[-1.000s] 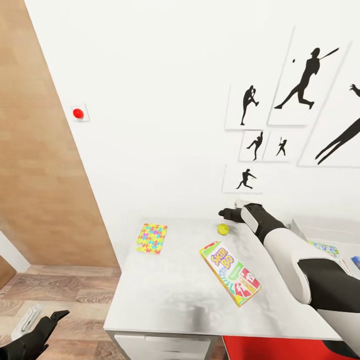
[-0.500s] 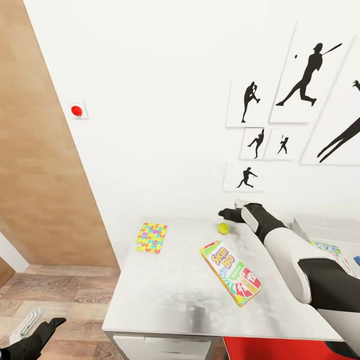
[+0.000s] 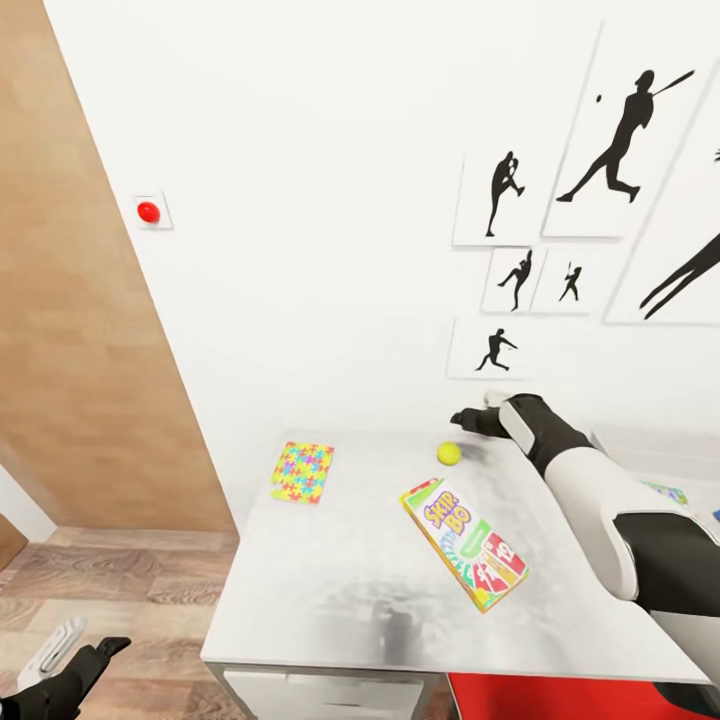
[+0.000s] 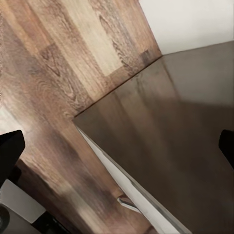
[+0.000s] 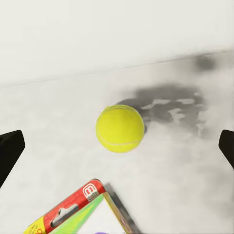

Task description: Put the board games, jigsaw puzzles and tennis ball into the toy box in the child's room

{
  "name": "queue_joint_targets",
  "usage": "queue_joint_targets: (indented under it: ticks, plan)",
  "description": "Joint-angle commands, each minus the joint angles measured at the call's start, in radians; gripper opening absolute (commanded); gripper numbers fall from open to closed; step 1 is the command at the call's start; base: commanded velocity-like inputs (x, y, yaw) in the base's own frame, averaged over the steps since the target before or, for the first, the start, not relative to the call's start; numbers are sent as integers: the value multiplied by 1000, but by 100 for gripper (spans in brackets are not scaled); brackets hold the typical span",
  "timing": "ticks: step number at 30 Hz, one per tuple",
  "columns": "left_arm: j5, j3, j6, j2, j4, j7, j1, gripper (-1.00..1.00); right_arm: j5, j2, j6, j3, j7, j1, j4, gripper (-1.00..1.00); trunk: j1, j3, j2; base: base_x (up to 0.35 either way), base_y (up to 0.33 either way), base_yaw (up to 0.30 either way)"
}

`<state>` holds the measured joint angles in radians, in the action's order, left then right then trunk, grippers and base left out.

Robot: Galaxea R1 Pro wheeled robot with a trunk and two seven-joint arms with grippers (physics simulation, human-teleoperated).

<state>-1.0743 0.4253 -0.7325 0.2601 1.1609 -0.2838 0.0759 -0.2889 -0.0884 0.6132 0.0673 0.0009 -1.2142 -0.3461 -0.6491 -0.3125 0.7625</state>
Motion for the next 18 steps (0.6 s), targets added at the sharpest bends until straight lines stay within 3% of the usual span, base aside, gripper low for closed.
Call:
queue_joint_targets:
  ticks: [1, 18]
  plan:
    - [-11, 1, -4, 0, 1, -9, 1, 100, -5, -2, 5, 7, 1, -1, -3, 100, -4, -6, 8, 0, 0, 0]
    - [-8, 0, 1, 6, -17, -4, 1, 100, 15, 5, 6, 11, 2, -2, 0, 100, -69, -86, 127, 0, 0, 0]
